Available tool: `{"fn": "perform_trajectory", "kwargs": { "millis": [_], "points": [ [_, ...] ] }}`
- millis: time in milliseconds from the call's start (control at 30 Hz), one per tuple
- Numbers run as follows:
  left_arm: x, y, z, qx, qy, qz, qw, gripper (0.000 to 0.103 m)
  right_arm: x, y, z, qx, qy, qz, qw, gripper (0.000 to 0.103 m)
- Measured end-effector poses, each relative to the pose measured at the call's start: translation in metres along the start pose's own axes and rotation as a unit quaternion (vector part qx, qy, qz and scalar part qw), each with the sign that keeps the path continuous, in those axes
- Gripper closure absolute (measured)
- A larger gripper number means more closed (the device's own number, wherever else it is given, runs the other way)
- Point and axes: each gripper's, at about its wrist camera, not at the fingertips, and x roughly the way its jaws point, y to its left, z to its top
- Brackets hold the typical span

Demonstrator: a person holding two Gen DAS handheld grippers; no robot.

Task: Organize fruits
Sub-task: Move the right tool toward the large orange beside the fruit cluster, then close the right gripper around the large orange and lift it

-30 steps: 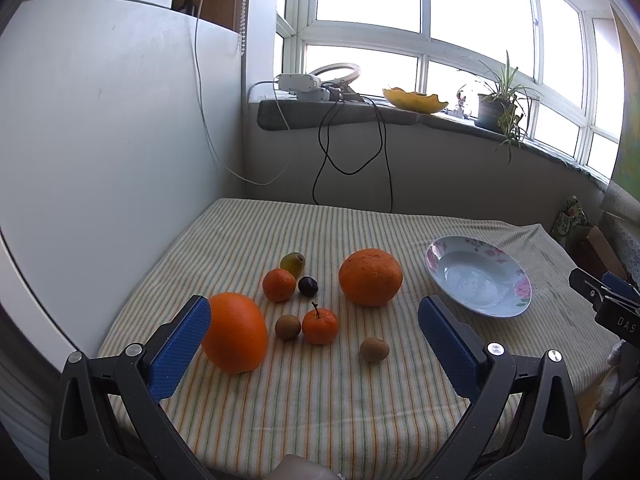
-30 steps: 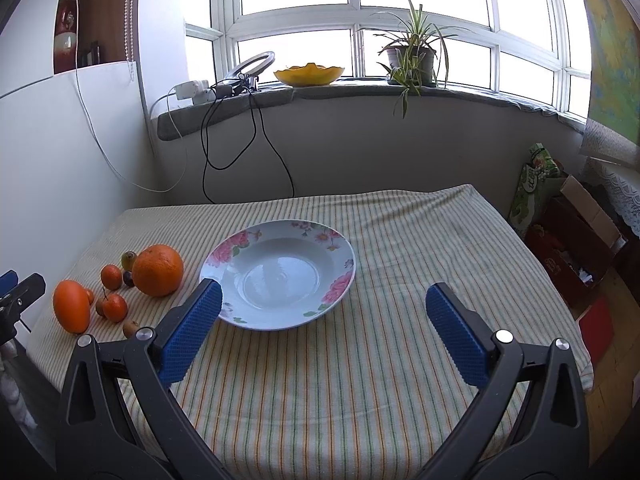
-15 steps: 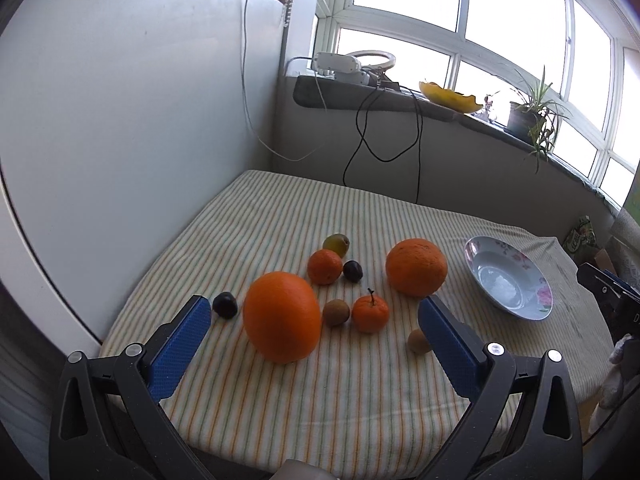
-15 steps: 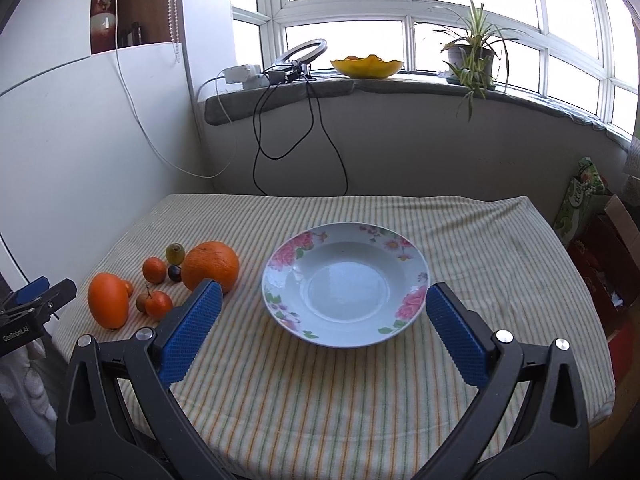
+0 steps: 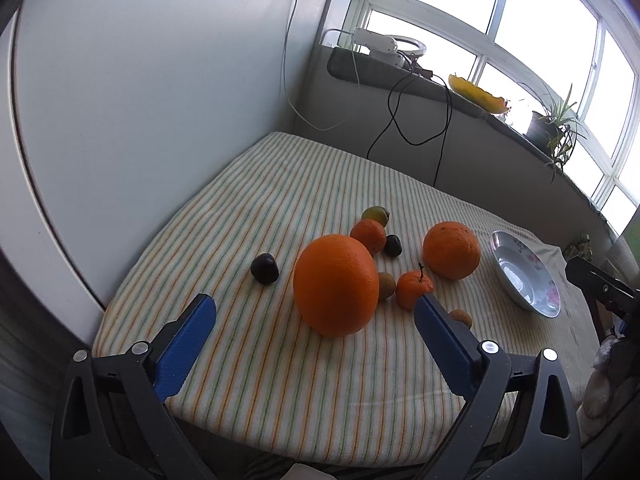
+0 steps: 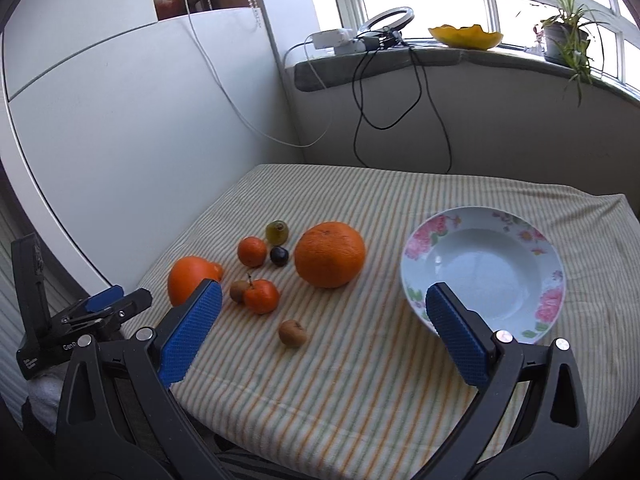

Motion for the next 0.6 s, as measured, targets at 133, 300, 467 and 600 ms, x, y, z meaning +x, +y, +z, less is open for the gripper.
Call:
{"fn": "perform_trajectory", "kwargs": {
  "millis": [133, 300, 467, 600],
  "points": [
    [0.008, 0.005, -0.003, -0.011, 0.014, -0.02, 0.9996, 0.009, 0.02, 0.014, 0.005, 0.001, 0.023, 0.041, 0.999, 0.0],
    [0.018, 0.011, -0.005, -0.028, 0.032, -0.052, 0.9977, 0.018, 0.045, 0.036, 0.012, -0.016, 0.055, 0.099, 0.993, 0.0],
    [0.029, 0.014, -0.006, -0.037, 0.046, -0.07, 0.9958, 0.02, 0.075, 0.06, 0.015, -0.049, 0.091, 0.132, 0.986, 0.009],
    [0.035, 0.014, -0.006, -0.035, 0.05, -0.076, 0.9952, 0.023, 0.103, 0.078, 0.016, -0.066, 0.128, 0.152, 0.978, 0.013]
  ]
}}
